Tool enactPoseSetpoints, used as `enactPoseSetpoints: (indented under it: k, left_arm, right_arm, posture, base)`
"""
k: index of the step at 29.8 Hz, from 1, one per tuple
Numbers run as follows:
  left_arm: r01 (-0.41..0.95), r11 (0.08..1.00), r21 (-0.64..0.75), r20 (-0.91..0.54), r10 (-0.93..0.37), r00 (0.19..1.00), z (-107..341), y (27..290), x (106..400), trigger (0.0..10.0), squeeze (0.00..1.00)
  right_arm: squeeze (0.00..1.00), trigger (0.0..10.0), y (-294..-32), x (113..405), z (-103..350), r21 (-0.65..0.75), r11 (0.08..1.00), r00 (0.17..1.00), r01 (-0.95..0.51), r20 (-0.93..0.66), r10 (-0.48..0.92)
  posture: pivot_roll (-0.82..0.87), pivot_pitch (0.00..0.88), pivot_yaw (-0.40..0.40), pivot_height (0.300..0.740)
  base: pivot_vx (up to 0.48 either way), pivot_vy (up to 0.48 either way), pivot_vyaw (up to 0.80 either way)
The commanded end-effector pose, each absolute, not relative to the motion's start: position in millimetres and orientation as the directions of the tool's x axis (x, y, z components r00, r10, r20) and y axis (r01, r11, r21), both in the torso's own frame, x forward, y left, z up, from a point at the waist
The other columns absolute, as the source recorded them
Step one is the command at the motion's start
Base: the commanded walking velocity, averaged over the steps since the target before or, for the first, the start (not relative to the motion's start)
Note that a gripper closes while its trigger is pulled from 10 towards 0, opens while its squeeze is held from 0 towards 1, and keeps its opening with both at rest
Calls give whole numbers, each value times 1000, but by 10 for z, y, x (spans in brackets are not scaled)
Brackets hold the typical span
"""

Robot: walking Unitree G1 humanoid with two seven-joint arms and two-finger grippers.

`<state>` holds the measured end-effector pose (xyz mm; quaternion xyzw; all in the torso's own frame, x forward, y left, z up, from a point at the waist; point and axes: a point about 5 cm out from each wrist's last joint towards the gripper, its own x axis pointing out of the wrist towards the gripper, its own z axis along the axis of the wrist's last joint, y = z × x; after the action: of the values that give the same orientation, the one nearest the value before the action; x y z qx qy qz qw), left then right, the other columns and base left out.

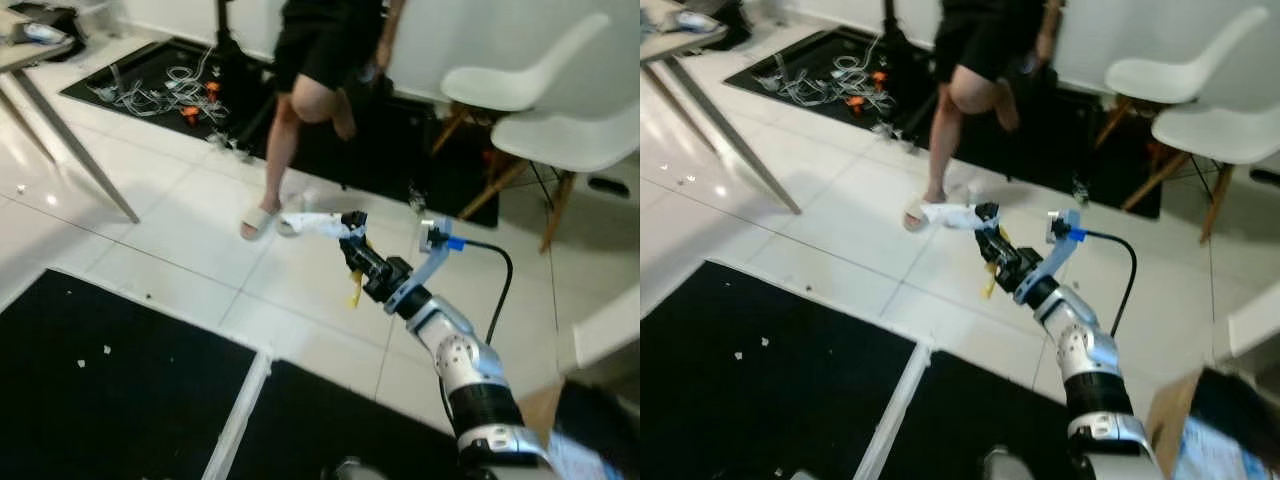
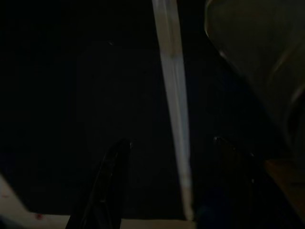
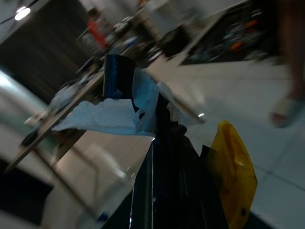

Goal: Picking trash to rubbish bin

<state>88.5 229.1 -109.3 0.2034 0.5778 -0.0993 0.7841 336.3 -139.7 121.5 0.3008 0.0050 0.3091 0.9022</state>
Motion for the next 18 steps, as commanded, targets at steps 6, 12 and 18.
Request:
enactPoseSetpoints:
  k: [6,12,18]
  left_arm:
    - [386,903,190,-951,72,301,-1104,2271,853,10000,0]
    - [388,902,190,-951,70,303,-1104,2268,857,10000,0]
    - [389,900,194,-949,72,306,-1101,2271,870,10000,0]
  right_arm:
    - [0,10000,-1532,3420,1223,539,690,863,-482,159,479]
    - [0,10000,-1586,3459,1229,524,728,888,-442,140,439]
    - [0,10000,-1655,3541,1220,488,797,929,-356,87,361]
  posture:
    - [8,97,-8,740]
    - [9,94,-8,740]
    - [11,85,-8,740]
  base:
    - [0,0,-781]
    - [0,0,-781]
    - [0,0,-781]
